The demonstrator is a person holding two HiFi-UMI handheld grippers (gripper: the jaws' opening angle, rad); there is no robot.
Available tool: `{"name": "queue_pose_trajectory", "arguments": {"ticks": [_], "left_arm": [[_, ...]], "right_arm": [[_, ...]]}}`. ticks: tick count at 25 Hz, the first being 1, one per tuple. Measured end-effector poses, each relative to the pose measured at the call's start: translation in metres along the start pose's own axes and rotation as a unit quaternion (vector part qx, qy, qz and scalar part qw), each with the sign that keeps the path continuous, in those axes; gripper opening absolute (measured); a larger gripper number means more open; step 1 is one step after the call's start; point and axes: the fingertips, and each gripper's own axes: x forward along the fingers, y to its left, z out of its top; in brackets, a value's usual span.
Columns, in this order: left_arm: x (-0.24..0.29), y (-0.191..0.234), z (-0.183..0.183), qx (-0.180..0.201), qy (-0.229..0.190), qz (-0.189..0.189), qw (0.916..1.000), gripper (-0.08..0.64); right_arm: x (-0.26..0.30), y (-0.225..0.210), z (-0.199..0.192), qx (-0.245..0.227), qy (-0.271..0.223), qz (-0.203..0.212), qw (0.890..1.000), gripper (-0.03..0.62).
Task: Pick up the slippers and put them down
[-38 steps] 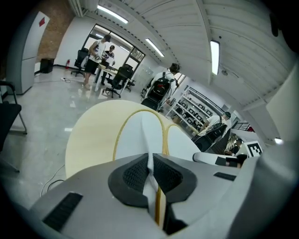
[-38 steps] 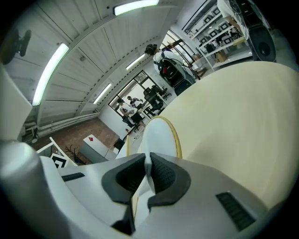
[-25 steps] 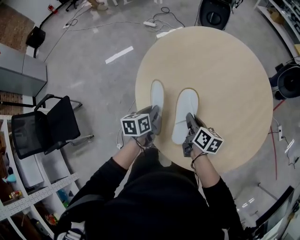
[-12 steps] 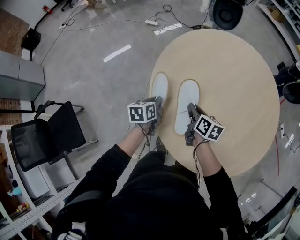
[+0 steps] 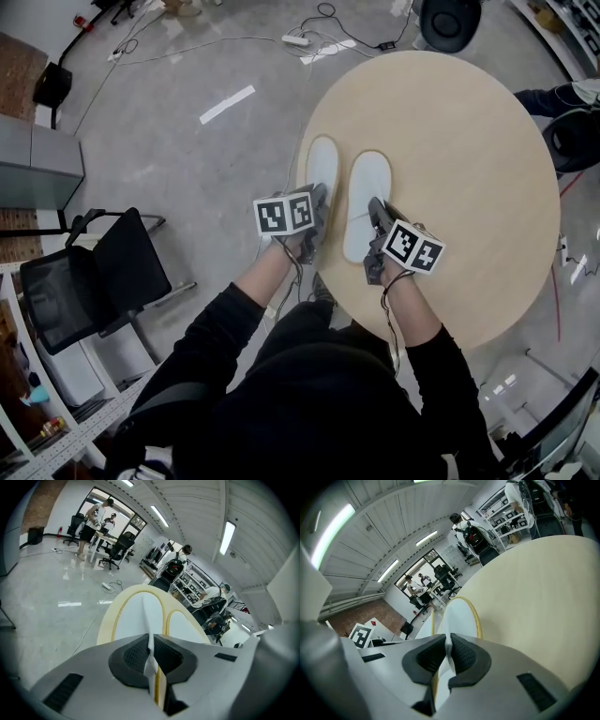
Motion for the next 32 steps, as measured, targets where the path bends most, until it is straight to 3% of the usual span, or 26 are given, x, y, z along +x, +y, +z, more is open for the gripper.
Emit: {"name": "queue_pose_trajectory", "arguments": {"ticks": [4, 12, 22, 27, 28, 30, 31, 32], "left_arm": [[0.002, -0.005, 0.004, -0.004, -0.024, -0.001, 0.9997, 0.04], [0.022, 0.018, -0.002, -0.013, 0.003, 0.013, 0.9998, 0.04], [0.044, 0.031, -0.013, 0.034, 0.051, 0.012, 0.9981, 0.04], [0.047, 0.029, -0.021, 0.041, 0.056, 0.006, 0.9976, 0.041], [0.046, 0.028, -0.02, 0.044, 0.055, 0.006, 0.9975, 0.047], [0.046, 0.027, -0.018, 0.049, 0.054, 0.005, 0.9973, 0.133], [0.045, 0.027, -0.017, 0.05, 0.055, 0.006, 0.9972, 0.168], [0.045, 0.027, -0.016, 0.051, 0.055, 0.008, 0.9971, 0.19]], "right_arm": [[-0.002, -0.006, 0.007, -0.006, -0.002, -0.009, 1.0, 0.034], [0.027, -0.011, 0.008, 0.003, 0.005, -0.019, 1.0, 0.034], [0.07, -0.025, -0.012, -0.002, 0.049, -0.038, 0.998, 0.034], [0.073, -0.03, -0.021, -0.021, 0.062, -0.041, 0.997, 0.034], [0.073, -0.03, -0.022, -0.023, 0.063, -0.04, 0.997, 0.034], [0.073, -0.029, -0.022, -0.029, 0.065, -0.042, 0.997, 0.038], [0.072, -0.029, -0.021, -0.034, 0.065, -0.045, 0.996, 0.066], [0.071, -0.028, -0.02, -0.039, 0.066, -0.048, 0.996, 0.14]]}}
